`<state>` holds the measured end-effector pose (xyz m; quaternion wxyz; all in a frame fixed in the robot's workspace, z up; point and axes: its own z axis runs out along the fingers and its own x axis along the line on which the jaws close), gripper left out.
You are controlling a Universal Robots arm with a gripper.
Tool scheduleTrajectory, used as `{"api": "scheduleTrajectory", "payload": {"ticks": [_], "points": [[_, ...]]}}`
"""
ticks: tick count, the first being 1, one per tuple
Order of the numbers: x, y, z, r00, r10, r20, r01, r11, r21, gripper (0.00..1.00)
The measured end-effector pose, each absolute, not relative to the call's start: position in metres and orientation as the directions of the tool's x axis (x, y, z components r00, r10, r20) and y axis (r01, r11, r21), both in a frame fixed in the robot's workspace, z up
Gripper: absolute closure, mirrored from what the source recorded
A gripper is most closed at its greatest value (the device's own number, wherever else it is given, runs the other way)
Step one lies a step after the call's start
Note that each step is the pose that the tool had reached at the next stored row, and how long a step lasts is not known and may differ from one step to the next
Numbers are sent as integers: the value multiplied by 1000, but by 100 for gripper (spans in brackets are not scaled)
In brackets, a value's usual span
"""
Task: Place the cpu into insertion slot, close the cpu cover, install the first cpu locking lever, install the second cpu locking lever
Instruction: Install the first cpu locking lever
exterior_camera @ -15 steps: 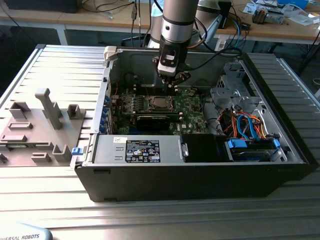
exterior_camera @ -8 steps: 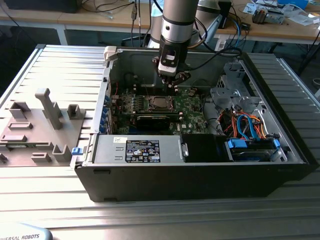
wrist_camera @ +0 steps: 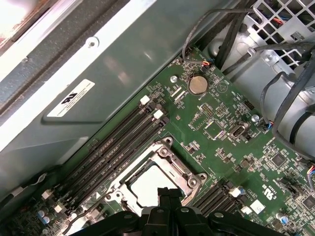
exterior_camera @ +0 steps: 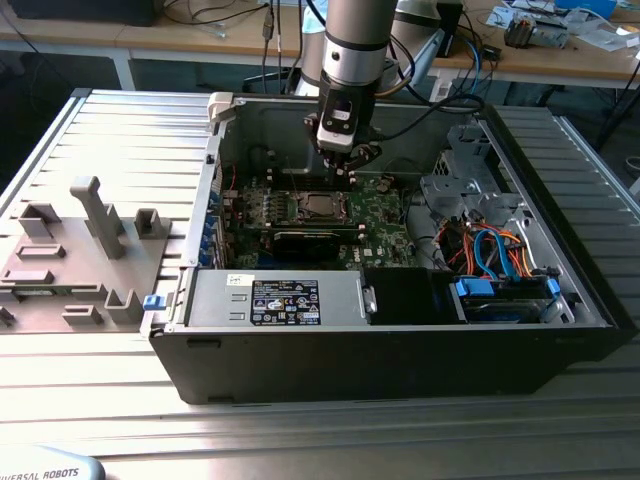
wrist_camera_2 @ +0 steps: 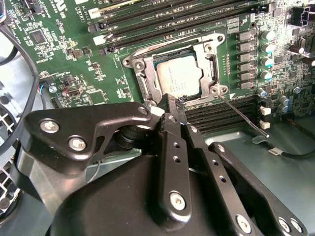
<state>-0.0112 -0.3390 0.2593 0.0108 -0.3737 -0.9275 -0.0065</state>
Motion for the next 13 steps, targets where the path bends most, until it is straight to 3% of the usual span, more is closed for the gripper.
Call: {"api": "scheduleTrajectory", "payload": {"ticks": [13], "points": [[-11,-339,259,-733,680,25,680,733,4,89]]}}
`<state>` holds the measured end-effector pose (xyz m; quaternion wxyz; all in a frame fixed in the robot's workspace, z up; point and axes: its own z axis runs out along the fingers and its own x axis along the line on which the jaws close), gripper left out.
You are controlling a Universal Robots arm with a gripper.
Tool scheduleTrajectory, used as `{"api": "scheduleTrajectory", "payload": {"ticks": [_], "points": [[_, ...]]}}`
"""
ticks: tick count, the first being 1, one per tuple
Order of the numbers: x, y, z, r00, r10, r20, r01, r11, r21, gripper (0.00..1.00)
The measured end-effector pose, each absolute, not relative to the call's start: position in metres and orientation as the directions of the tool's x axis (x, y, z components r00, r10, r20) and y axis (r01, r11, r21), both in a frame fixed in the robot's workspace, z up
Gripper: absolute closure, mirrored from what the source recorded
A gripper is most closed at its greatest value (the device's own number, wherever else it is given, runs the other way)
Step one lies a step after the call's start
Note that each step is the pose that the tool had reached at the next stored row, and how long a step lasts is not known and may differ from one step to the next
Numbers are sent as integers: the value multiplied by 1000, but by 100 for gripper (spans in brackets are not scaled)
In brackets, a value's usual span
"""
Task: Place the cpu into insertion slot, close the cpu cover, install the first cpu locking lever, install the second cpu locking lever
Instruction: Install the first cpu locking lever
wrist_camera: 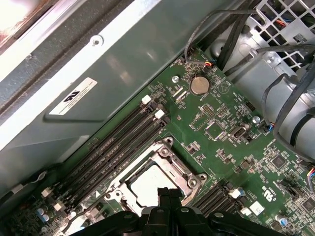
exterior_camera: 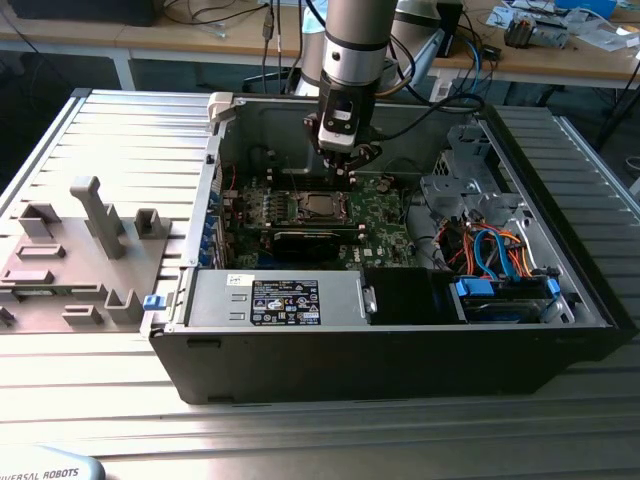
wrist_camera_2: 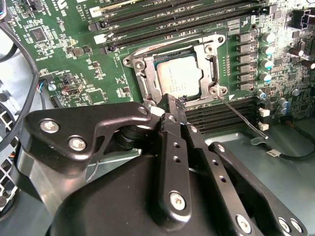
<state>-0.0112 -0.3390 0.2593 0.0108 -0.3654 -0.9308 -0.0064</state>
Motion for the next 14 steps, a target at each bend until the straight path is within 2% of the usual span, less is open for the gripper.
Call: {"api": "scheduleTrajectory", "payload": {"ticks": [14], "points": [[-11,-339,259,-747,664,25,664,747,4,89]]}}
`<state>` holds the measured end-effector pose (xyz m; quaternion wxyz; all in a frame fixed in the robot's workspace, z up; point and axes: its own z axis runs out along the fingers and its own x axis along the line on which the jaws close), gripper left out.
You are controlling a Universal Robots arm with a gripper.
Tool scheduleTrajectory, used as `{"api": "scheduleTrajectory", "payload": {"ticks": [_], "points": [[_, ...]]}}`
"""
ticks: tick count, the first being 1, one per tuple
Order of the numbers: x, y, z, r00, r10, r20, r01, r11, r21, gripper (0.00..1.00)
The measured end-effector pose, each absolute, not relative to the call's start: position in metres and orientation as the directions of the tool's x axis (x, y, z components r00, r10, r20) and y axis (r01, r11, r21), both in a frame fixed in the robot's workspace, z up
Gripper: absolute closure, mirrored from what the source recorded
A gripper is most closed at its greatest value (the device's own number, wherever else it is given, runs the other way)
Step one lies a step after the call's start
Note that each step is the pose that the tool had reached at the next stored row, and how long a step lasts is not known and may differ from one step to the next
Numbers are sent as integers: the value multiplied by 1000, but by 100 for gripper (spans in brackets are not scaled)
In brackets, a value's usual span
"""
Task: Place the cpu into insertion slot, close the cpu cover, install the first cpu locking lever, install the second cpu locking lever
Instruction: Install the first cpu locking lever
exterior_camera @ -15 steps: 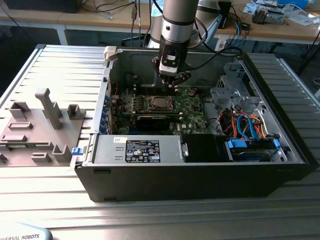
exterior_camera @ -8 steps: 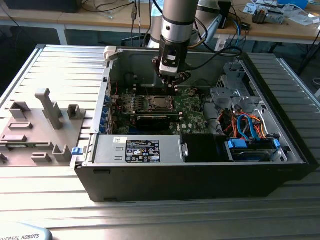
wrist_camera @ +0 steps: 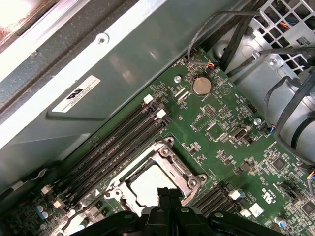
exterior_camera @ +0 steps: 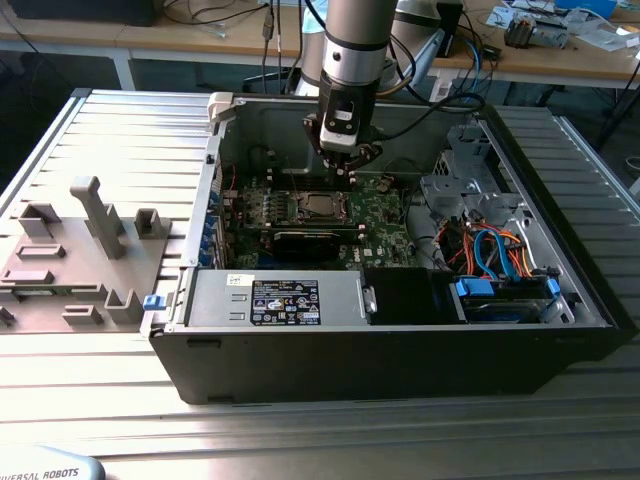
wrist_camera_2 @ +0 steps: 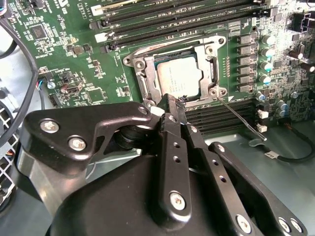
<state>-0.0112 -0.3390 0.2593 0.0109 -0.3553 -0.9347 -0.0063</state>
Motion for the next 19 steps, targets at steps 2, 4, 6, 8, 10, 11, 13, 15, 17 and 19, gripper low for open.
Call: {"api": "scheduleTrajectory", "payload": {"ticks": [2,4,6,8,10,11,13,15,17,19], "points": [[-11,-339,259,-750,661,25,662,750,4,89],[-11,-339,259,-751,660,25,660,751,4,89],[-11,-339,259,-752,658,25,659,753,4,89],[-11,-339,259,-754,657,25,657,754,4,89],[-11,-339,259,-755,655,25,656,755,4,89],[-11,-339,259,-756,654,25,655,756,4,89],[-11,-339,259,-758,652,25,653,758,4,89],[-11,-339,259,-759,650,25,651,759,4,89],[-11,-339,259,-762,647,25,647,762,4,89],[-11,-339,259,-764,645,25,645,764,4,89]]}}
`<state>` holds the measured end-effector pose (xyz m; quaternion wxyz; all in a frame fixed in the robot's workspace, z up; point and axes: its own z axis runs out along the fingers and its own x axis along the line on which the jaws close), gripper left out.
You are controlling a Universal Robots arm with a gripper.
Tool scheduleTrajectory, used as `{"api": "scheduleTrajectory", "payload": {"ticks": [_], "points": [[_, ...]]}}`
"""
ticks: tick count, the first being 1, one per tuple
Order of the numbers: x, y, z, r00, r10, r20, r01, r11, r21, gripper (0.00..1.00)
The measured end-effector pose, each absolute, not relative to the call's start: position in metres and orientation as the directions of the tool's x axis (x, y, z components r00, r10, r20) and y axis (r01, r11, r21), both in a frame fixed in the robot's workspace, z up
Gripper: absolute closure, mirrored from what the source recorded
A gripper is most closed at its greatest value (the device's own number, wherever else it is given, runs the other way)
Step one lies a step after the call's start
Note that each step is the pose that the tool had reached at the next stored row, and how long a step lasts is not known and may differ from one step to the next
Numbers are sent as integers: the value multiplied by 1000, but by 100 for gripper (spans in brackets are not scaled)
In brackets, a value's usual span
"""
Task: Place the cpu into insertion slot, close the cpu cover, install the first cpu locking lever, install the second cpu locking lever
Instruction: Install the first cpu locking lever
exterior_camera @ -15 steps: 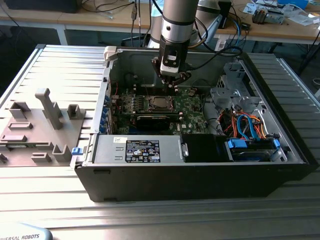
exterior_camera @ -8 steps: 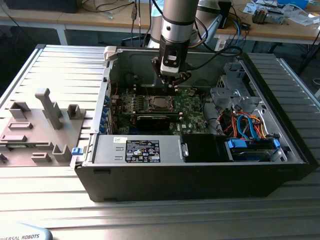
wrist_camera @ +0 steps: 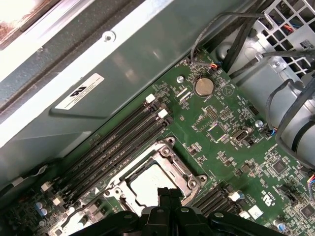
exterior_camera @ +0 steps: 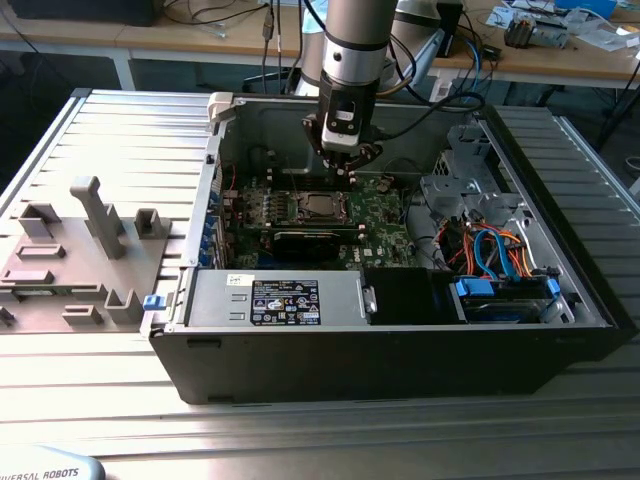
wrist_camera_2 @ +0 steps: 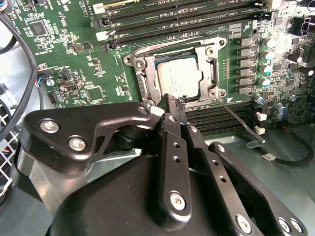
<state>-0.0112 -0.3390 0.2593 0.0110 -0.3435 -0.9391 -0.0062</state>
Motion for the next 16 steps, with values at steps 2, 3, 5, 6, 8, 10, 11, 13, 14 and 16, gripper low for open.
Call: {"api": "scheduleTrajectory", "payload": {"ticks": [2,3,5,6,8,10,11,13,14,16], "points": [[-11,-339,259,-765,643,25,643,765,4,89],[-11,-339,259,-766,642,25,642,766,4,89],[-11,-339,259,-768,640,25,641,768,4,89],[-11,-339,259,-769,639,25,640,769,4,89],[-11,-339,259,-770,637,25,638,770,4,89],[-11,-339,259,-772,636,25,636,772,4,89],[-11,-339,259,-773,634,25,635,773,4,89],[-11,-339,259,-774,632,25,632,775,4,89],[-11,-339,259,-775,631,25,632,775,4,89],[-11,-339,259,-777,630,25,630,777,4,89]]}}
